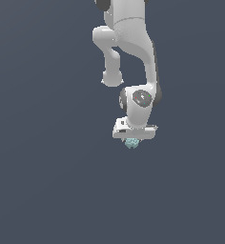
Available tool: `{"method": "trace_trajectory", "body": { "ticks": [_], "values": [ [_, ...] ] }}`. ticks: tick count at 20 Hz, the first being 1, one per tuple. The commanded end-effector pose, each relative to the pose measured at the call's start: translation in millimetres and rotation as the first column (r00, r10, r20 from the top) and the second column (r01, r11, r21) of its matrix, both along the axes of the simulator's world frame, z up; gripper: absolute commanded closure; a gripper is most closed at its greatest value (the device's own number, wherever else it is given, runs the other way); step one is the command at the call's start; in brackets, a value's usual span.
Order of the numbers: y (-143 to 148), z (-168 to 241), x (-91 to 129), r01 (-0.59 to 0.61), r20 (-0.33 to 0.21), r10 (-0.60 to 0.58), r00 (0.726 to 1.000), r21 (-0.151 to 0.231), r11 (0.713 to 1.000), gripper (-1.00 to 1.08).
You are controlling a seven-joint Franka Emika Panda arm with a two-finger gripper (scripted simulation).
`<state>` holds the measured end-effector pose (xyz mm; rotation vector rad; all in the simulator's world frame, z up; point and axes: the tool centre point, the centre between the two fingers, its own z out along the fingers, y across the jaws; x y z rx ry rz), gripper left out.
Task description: Pick up the object and move it to a goal position.
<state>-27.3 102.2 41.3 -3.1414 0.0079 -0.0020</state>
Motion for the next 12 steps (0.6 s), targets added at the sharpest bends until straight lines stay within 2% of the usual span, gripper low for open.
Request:
{"method": "trace_trajectory", "body": {
  "ticks": [1,7,12],
  "values": [
    [0,0,0,0.0,0.0,0.0,1.0,0.0,1.0,1.08],
    [-7,8,-1,0.0,0.0,0.0,1.0,0.0,1.0,1.08],
    [-24,28,-4,0.0,0.0,0.0,1.0,0.0,1.0,1.08]
  ]
}}
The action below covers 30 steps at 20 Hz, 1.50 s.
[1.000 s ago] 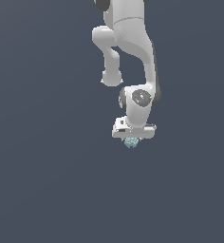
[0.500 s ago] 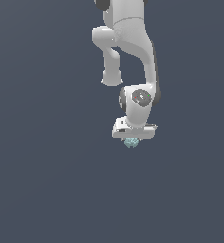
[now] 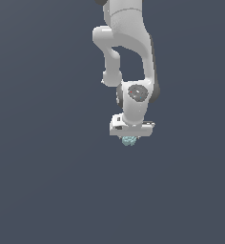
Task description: Pick up the object and move it to a goal position.
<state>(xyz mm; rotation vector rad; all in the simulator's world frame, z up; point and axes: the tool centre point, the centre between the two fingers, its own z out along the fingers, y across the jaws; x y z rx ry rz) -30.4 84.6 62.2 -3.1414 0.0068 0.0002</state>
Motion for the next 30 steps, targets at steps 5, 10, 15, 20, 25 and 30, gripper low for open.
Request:
{"method": "trace_trajectory", "body": {
  "ticks": [5,10,15,20,25,30],
  "values": [
    [-33,40,-4,0.001,0.001,-0.001,1.0,0.0,1.0,1.08],
    [-71,86,-10,0.001,0.001,-0.001,1.0,0.001,1.0,1.08],
    [-111,135,-15,0.001,0.001,-0.001,1.0,0.003,1.0,1.08],
    [-152,185,-20,0.001,0.001,-0.001,1.0,0.003,1.0,1.08],
    [-191,234,-23,0.001,0.001,-0.001,1.0,0.003,1.0,1.08],
    [-225,275,-26,0.001,0.0,-0.001,1.0,0.002,1.0,1.08]
  ]
}}
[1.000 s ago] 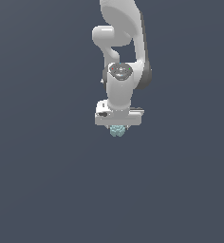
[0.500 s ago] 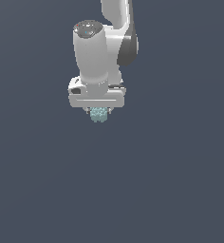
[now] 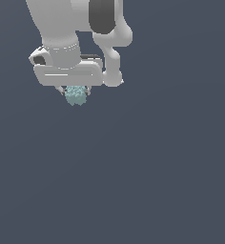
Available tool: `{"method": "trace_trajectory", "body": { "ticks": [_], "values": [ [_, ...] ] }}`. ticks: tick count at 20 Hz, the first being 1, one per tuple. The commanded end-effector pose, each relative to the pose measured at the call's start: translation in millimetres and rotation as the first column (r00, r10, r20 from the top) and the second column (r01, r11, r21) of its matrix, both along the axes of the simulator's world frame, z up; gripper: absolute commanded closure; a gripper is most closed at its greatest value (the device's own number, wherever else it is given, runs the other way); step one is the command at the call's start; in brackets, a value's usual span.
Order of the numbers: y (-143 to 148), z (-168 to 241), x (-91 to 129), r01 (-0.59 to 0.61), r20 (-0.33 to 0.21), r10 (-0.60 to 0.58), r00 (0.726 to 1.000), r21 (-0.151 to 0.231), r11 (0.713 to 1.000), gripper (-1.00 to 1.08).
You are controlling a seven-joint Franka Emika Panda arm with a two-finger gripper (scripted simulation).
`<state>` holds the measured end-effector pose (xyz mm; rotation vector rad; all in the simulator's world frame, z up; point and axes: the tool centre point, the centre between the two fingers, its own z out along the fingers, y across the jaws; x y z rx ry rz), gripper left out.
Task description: Pick up the object and move it to a goal position.
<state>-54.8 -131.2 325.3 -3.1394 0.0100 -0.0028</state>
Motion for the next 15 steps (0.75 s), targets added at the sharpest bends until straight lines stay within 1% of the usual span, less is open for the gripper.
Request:
{"method": "trace_trajectory", "body": {
  "ticks": [1,7,15],
  "values": [
    [-15,18,-1,-0.001,-0.002,0.001,1.0,-0.001,1.0,1.08],
    [-39,47,-1,-0.001,-0.002,0.001,1.0,-0.001,1.0,1.08],
    [-49,58,0,-0.001,-0.002,0.001,1.0,-0.002,1.0,1.08]
  ]
}}
